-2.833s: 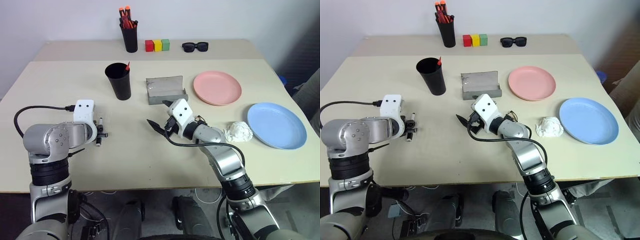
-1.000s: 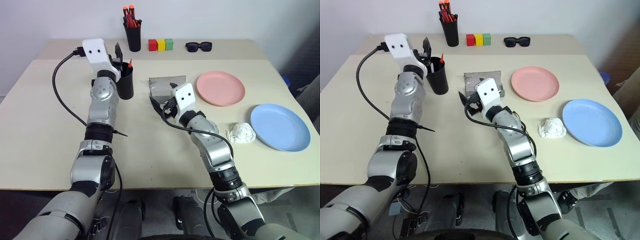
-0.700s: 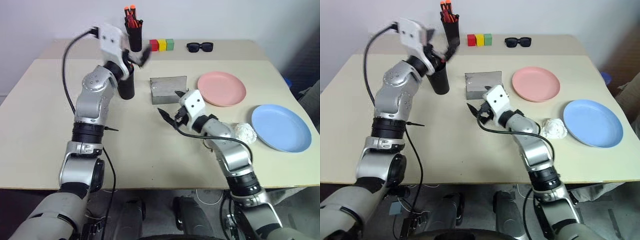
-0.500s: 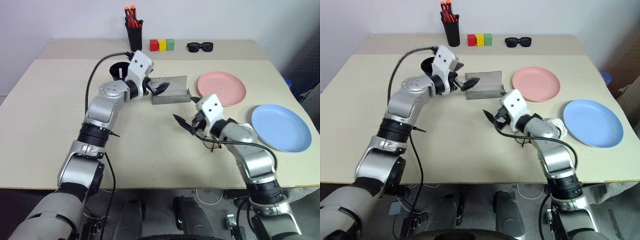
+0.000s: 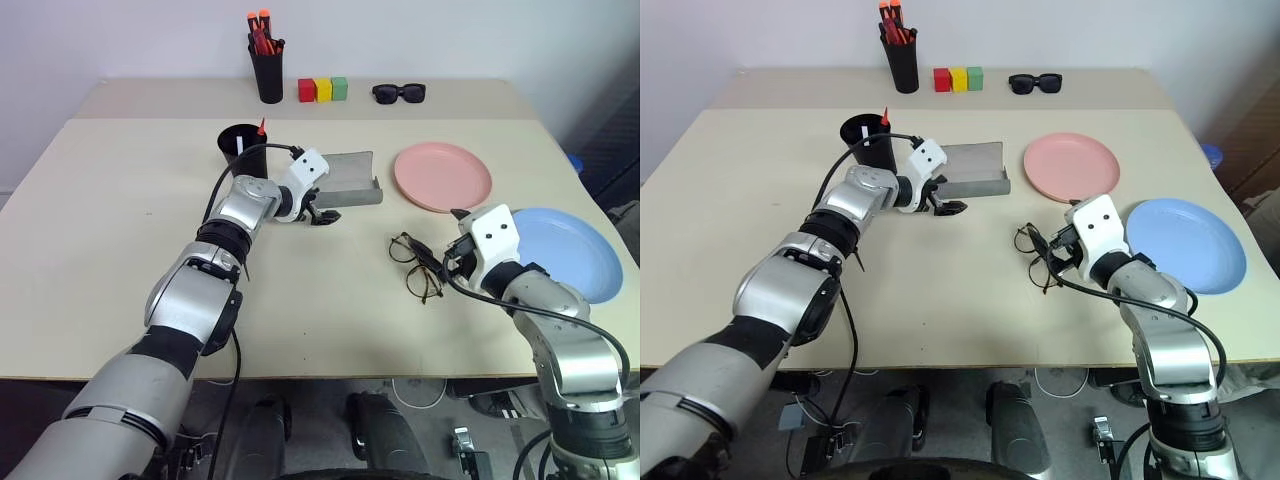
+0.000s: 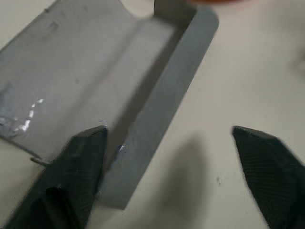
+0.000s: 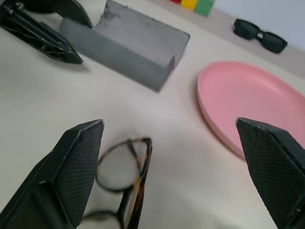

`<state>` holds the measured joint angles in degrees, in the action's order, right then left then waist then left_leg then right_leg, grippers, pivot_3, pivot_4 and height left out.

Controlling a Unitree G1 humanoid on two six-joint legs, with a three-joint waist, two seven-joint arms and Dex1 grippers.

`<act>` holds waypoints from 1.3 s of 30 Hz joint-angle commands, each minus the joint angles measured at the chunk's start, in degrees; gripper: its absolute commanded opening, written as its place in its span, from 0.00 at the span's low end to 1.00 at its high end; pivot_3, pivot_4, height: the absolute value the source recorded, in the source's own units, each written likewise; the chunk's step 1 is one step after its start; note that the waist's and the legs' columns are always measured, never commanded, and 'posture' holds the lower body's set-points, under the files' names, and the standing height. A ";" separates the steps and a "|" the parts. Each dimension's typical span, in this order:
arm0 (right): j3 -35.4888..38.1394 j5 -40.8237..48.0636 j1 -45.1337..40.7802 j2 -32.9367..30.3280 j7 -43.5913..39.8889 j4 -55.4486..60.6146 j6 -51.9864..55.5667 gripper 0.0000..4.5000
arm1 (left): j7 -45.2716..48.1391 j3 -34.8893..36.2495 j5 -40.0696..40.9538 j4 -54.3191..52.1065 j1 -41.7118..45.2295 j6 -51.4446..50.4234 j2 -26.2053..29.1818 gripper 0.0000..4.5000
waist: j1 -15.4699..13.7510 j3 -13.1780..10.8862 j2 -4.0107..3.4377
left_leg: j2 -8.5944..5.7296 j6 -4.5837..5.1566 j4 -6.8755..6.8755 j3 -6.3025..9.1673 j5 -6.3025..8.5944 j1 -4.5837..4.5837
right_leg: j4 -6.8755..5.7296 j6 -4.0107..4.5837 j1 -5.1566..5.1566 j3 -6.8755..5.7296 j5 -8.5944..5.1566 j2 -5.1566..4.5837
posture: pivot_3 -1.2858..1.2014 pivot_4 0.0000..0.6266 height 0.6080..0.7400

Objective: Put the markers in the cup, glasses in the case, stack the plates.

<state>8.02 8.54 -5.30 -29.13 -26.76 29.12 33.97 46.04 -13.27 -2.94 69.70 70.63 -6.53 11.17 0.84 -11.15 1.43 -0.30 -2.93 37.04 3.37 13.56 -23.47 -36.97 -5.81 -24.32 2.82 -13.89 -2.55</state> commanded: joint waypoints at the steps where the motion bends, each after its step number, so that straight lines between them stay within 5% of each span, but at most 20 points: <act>1: 2.09 0.22 1.79 -0.78 0.92 4.09 0.01 1.00 | 0.92 0.92 -1.23 1.20 1.77 2.20 -0.42 0.49 | -0.02 0.00 0.00 | 0.00 0.00 0.01 -0.01 0.00 0.00 | 0.00 0.00 0.00 0.00 0.00 -0.01 | 0.52 0.24 1.00; 6: 2.55 0.74 3.97 -0.96 0.98 5.19 0.83 1.00 | 1.86 1.78 -1.91 1.54 1.25 4.44 -0.60 0.02 | -0.04 0.00 0.00 | -0.01 0.00 0.03 -0.01 0.00 0.00 | 0.00 -0.01 0.00 0.01 -0.01 -0.01 | 0.52 0.24 1.00; 13: 1.75 6.70 6.63 -1.73 -3.73 8.05 3.89 1.00 | 13.94 2.51 -0.53 -4.60 -3.14 10.29 3.26 0.02 | 0.26 0.00 -0.01 | 0.01 0.00 0.01 0.00 0.00 0.00 | -0.02 -0.01 0.00 0.01 -0.01 0.01 | 0.52 0.24 1.00; 17: 0.72 7.91 7.12 -2.10 -4.46 9.25 4.56 1.00 | 26.57 1.93 2.30 -18.20 -11.50 11.61 9.06 0.02 | 0.53 -0.01 -0.04 | 0.04 0.00 -0.01 -0.02 0.00 0.04 | -0.05 0.01 0.00 0.03 -0.01 0.01 | 0.52 0.24 1.00; 23: -0.35 8.46 4.99 -2.86 -4.65 7.49 4.83 1.00 | 37.26 1.26 8.02 -45.68 -25.64 1.48 18.65 0.02 | 0.00 -0.01 -0.05 | 0.07 0.00 0.04 -0.01 0.00 0.03 | -0.08 0.04 0.01 0.04 -0.01 -0.04 | 0.52 0.24 1.00; 29: -0.79 9.61 1.96 -3.41 -4.59 5.13 7.12 1.00 | 36.81 1.16 10.03 -57.80 -31.43 -7.82 22.22 0.02 | -0.20 -0.01 -0.05 | 0.07 0.01 0.14 0.00 0.00 0.03 | -0.06 0.21 0.10 0.03 -0.11 -0.06 | 0.52 0.24 1.00; 34: -0.39 9.72 -0.48 -4.01 -2.25 4.49 14.01 1.00 | 31.49 2.54 9.31 -58.65 -32.23 -2.33 21.20 0.50 | -0.02 0.00 -0.06 | 0.08 0.01 0.14 -0.01 0.00 0.05 | -0.07 0.21 0.10 0.03 -0.11 -0.02 | 0.52 0.24 1.00; 39: 0.62 11.53 -4.86 -3.75 0.25 3.47 22.26 1.00 | 25.55 7.05 14.09 -65.21 -35.28 -4.46 19.89 0.50 | 0.24 -0.01 -0.07 | 0.09 0.01 0.14 -0.01 0.00 0.06 | -0.09 0.11 0.09 0.04 -0.05 -0.02 | 0.52 0.24 1.00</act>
<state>7.24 19.47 -8.49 -32.64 -27.86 32.33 54.09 73.21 -9.09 8.57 8.59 36.29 -10.74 30.77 1.08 -11.16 1.36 -0.20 -2.92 37.16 3.36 13.57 -23.41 -37.06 -5.75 -24.23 2.86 -13.91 -2.56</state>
